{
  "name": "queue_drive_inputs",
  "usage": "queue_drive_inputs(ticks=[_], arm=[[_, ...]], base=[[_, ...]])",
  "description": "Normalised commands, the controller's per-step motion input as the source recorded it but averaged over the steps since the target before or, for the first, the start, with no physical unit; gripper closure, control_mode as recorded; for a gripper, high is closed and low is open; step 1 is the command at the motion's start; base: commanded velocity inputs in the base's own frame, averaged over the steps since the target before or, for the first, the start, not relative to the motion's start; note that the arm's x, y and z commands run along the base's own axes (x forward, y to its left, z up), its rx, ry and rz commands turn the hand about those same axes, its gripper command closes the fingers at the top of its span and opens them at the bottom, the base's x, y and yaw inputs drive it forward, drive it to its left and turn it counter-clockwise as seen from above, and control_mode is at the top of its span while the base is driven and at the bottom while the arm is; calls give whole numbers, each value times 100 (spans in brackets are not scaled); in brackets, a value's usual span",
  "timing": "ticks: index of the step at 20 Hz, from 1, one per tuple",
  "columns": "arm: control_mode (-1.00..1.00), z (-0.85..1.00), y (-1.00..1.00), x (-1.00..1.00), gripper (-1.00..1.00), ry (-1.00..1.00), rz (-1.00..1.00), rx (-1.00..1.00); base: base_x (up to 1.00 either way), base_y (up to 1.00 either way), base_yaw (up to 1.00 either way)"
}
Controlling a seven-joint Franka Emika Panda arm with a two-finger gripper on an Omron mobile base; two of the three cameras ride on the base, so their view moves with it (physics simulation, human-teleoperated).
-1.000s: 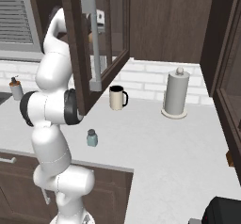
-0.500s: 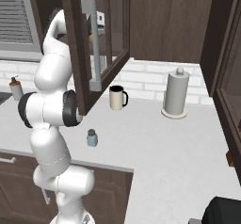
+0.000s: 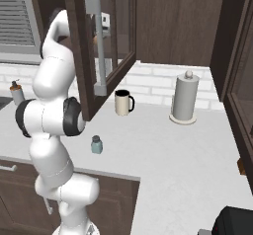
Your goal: Put the shaker and condiment bottle from the counter next to their counterparts in the cabinet.
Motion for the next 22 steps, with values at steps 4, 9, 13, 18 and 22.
queue_drive_inputs(ticks=[4,9,13,18,22], arm=[[-100,0,0,-31,-100,-3,0,0],[-100,0,0,-38,-100,-4,0,0],[-100,0,0,-40,-100,-4,0,0],[-100,0,0,-43,-100,-5,0,0],[-100,0,0,-46,-100,-6,0,0]], base=[[0,0,0],[0,0,0],[0,0,0],[0,0,0],[0,0,0]])
